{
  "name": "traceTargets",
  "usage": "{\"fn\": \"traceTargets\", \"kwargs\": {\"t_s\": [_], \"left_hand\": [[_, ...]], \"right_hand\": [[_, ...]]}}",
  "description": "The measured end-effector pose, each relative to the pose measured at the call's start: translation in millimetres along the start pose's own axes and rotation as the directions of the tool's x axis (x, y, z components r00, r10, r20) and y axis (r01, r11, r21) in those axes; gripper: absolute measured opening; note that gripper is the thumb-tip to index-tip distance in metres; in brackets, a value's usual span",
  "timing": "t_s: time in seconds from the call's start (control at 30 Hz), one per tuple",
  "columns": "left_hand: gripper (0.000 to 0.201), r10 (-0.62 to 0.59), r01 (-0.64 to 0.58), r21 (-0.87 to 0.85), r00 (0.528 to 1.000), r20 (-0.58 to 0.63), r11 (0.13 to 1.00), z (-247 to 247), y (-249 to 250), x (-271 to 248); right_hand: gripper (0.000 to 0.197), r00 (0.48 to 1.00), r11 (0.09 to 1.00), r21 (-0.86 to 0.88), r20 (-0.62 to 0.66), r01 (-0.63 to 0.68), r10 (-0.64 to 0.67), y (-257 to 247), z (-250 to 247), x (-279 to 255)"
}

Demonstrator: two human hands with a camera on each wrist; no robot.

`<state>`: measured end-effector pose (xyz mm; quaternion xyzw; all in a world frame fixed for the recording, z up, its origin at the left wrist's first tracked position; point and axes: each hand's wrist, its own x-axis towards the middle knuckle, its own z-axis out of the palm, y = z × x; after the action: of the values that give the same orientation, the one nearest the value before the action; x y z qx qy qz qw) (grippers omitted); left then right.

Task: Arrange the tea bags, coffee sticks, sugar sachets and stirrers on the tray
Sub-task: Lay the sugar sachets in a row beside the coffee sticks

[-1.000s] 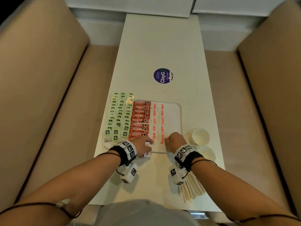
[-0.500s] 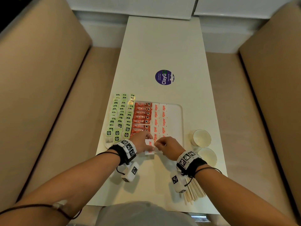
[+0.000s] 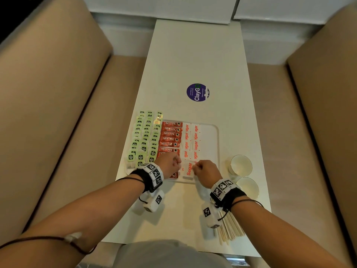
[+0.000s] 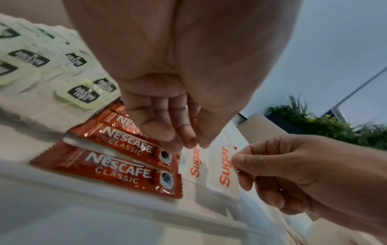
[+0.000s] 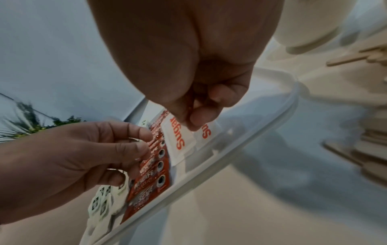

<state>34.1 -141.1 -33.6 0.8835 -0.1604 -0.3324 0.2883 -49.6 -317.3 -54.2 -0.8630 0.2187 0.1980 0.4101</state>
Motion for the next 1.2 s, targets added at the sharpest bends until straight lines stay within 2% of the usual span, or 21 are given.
{"fn": "traceTargets", "kwargs": {"t_s": [0.17, 0.3, 0.57, 0.67, 0.8, 0.97, 1.2], "left_hand": [[0.02, -0.017, 0.016, 0.095, 1.0, 0.004, 0.995, -2, 3, 9], [0.035, 0.005, -0.007, 0.176, 1.0, 0.012, 0.984, 0, 6, 17], [0.054, 0.018, -0.021, 0.28, 1.0, 0.015, 0.96, 6, 10, 26], [0.055, 0.018, -0.022, 0.289, 1.0, 0.016, 0.957, 8, 8, 28], [0.051, 0.017, -0.016, 0.299, 1.0, -0.002, 0.954, 9, 7, 32], [0.05, 0.02, -0.016, 0.33, 1.0, -0.008, 0.944, 11, 5, 34], [0.04, 0.032, -0.027, 0.345, 0.999, -0.01, 0.938, 13, 4, 36]], "right_hand": [[0.029, 0.998, 0.998, -0.017, 0.008, -0.062, 0.062, 4, 5, 7], [0.028, 0.995, 0.993, -0.071, 0.03, -0.089, 0.092, 2, 8, 9], [0.017, 0.989, 0.977, -0.162, 0.018, -0.139, 0.143, -1, 5, 13], [0.017, 0.989, 0.974, -0.171, -0.003, -0.147, 0.148, -2, 3, 15], [0.019, 0.984, 0.967, -0.196, -0.112, -0.161, 0.141, 0, -7, 18], [0.026, 0.984, 0.952, -0.253, 0.005, -0.171, 0.178, 5, -7, 19], [0.025, 0.982, 0.946, -0.269, 0.0, -0.182, 0.189, 3, -5, 18]]}}
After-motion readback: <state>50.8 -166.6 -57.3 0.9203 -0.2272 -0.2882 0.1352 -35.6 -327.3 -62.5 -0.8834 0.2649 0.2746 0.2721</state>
